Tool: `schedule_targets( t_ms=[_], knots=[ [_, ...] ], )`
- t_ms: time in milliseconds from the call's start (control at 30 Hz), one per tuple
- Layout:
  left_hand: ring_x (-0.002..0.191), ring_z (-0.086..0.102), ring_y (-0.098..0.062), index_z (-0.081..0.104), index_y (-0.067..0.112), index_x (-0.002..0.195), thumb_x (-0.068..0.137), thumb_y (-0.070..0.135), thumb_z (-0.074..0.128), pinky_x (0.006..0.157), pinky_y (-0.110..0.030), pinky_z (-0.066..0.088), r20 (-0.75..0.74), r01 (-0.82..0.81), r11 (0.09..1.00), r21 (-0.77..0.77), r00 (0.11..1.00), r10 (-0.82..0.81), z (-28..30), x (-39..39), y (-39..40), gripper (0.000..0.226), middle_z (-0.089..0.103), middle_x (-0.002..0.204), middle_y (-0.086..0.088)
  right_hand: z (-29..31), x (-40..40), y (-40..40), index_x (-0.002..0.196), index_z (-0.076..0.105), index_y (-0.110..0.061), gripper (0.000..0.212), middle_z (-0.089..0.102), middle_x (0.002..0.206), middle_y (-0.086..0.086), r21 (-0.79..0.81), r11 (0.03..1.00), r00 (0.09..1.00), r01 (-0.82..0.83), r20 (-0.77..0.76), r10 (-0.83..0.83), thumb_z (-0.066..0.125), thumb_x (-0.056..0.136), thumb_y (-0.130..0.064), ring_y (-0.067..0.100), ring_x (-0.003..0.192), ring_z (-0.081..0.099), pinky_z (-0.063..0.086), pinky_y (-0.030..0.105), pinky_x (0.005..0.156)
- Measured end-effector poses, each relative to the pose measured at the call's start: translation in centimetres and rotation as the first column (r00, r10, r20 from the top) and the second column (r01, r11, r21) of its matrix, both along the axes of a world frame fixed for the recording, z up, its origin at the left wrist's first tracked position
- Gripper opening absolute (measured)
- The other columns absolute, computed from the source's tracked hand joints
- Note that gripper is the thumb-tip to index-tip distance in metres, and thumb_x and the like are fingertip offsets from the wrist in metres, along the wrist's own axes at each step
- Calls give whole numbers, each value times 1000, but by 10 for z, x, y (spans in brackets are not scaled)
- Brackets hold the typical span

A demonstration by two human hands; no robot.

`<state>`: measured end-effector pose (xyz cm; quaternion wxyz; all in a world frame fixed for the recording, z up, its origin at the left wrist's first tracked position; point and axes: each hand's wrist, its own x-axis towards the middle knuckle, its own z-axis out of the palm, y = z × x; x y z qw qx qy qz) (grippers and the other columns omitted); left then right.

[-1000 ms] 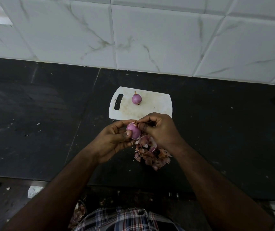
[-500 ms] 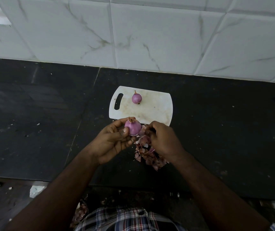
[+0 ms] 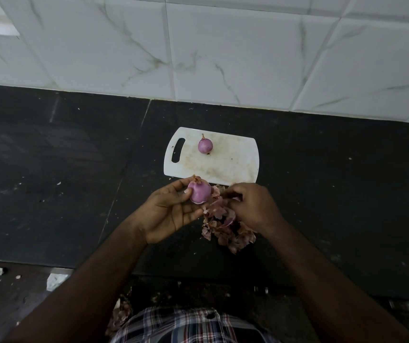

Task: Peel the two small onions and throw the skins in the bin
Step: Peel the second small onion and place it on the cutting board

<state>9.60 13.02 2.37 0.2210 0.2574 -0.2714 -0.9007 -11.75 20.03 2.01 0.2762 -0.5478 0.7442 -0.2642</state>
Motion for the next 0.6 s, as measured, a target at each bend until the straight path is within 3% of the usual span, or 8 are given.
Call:
schedule_targets(
  t_ms=[100,167,233,333,600],
  knots=[
    [102,68,-31,59,7,131,69,17,90,79,-34,60,21,-6,999,-35,1000,7,0,-1,0,70,64,125,-22,9,1,-1,89,70,-24,21,65,74,-8,-103,993,997,64,46,-59,79,76,-10,1,66,58,41,7,57],
    [102,66,-30,58,7,133,62,17,94,77,-31,60,61,-19,997,-68,998,23,-1,-2,-1,80,64,124,-21,11,3,-1,86,66,-24,22,60,69,-7,-118,990,996,71,56,-65,71,78,-4,2,60,54,39,9,54],
    [101,66,-29,58,7,133,66,12,90,75,-29,60,100,-29,994,-103,994,40,-1,-4,-1,75,66,122,-20,12,5,-1,89,65,-23,21,59,70,-9,-112,992,996,64,72,-56,65,81,-4,3,60,53,41,12,54],
    [98,67,-27,57,7,133,75,6,76,72,-26,60,145,-25,989,-145,988,46,-1,-6,-1,62,67,120,-19,12,7,-1,97,64,-24,17,62,81,-12,-98,994,992,38,123,-25,63,89,-9,1,73,59,48,14,63],
    [97,67,-26,55,5,134,82,5,69,74,-26,60,166,2,973,-229,985,37,1,-7,1,54,67,121,-19,25,12,-6,116,67,-25,26,73,104,-8,-121,993,950,-2,310,40,56,98,-11,1,99,67,54,22,83]
  ],
)
